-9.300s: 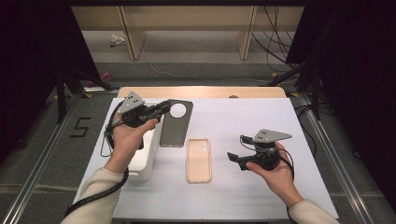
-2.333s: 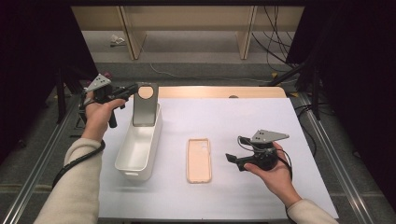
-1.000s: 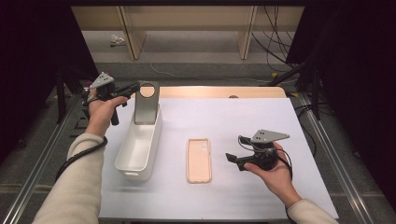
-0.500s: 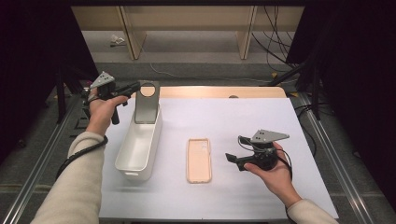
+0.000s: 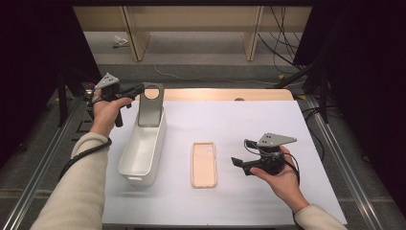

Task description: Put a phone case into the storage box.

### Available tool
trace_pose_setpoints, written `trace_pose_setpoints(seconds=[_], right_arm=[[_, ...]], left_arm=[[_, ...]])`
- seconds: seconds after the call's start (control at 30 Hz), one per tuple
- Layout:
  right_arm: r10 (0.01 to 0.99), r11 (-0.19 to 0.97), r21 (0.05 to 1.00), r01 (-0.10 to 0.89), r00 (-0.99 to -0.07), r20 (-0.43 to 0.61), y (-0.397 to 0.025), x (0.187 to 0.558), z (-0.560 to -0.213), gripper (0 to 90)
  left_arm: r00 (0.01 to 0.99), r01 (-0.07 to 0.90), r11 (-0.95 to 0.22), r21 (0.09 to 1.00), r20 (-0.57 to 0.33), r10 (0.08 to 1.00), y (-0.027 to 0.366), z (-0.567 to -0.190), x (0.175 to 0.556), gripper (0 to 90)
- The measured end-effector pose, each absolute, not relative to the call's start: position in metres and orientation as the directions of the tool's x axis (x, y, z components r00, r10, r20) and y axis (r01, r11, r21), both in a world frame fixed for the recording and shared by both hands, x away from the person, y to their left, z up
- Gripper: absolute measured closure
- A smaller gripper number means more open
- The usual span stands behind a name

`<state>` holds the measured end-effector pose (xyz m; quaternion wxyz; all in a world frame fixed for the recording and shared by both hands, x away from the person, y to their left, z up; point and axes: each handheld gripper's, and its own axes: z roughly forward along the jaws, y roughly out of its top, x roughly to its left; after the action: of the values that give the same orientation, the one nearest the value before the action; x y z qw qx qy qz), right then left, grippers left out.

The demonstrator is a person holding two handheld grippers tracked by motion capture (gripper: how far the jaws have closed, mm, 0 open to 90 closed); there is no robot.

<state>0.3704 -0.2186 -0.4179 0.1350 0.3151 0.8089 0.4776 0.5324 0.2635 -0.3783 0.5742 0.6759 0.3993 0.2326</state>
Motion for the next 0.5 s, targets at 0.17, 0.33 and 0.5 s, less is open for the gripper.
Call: trace_pose_setpoints(seconds=[0.17, 0.33, 0.5], right_arm=[[0.639, 0.345, 0.858, 0.381, -0.765, 0.083, -0.2185, 0.3704, -0.4179, 16.3], [0.641, 0.345, 0.858, 0.382, -0.763, 0.082, -0.2184, 0.3705, -0.418, 16.3], [0.642, 0.342, 0.858, 0.383, -0.762, 0.084, -0.2187, 0.3706, -0.4179, 16.3]], left_arm=[[0.57, 0.277, -0.017, 0.961, -0.151, 0.807, 0.263, -0.3805, 0.5345, 81.9], [0.566, 0.289, -0.02, 0.957, -0.154, 0.81, 0.2622, -0.383, 0.5368, 81.8], [0.564, 0.295, -0.021, 0.955, -0.156, 0.811, 0.2606, -0.3845, 0.5389, 81.8]])
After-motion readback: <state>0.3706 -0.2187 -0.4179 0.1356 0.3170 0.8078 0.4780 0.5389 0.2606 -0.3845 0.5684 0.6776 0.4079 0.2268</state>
